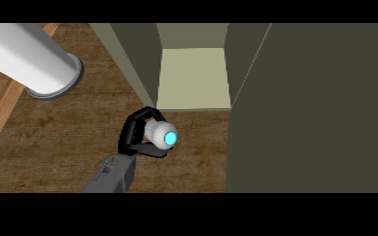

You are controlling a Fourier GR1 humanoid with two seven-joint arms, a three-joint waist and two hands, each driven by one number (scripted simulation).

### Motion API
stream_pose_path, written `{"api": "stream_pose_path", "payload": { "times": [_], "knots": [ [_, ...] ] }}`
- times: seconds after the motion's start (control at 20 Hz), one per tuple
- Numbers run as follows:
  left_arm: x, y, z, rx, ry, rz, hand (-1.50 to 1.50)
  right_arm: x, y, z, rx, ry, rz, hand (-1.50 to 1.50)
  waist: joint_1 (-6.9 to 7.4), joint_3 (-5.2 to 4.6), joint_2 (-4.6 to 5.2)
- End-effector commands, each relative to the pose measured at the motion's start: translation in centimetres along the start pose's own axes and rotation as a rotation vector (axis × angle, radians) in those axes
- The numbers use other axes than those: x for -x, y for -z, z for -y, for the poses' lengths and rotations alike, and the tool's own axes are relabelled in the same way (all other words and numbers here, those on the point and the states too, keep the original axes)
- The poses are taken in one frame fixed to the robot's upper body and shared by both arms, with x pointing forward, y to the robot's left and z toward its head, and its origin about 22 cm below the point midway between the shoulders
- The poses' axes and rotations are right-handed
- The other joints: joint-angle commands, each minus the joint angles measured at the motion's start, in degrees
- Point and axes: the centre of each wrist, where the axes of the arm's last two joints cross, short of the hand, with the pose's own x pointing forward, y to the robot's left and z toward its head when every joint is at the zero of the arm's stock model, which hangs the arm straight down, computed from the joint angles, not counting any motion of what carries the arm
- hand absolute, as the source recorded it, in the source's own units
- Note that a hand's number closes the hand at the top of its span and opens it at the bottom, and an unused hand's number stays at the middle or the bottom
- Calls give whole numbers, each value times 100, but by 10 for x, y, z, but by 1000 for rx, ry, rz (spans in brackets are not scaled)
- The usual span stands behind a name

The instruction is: Pick up the bottled water, place it into the cabinet and close the cabinet

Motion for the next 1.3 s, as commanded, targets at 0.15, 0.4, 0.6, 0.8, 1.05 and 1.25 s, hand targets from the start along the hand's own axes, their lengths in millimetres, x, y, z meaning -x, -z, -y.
{"api": "stream_pose_path", "payload": {
  "times": [0.15, 0.4, 0.6, 0.8, 1.05, 1.25],
  "knots": [
    [-33, 22, 55, 4, -3, -39, 150, -38, 7, 3, 29, 14, 51, -150, -21, -7, 23],
    [-74, 81, 81, -48, 21, -61, 150, -24, -2, 10, 4, -12, 47, -150, -151, -4, 33],
    [-88, 102, 94, -78, 85, -72, 150, -29, -1, 11, 14, 7, 68, -150, -164, -6, 60],
    [-94, 115, 99, -105, 78, -113, 150, -27, 6, 6, 37, -1, 49, -150, -106, -10, 78],
    [-99, 145, 86, -179, 79, -155, 150, -17, -8, 9, 4, 21, 52, -150, -237, -7, 82],
    [-85, 143, 75, -291, 182, -162, 150, -16, -2, 15, -5, 8, 82, -150, -250, -9, 140]
  ]
}}
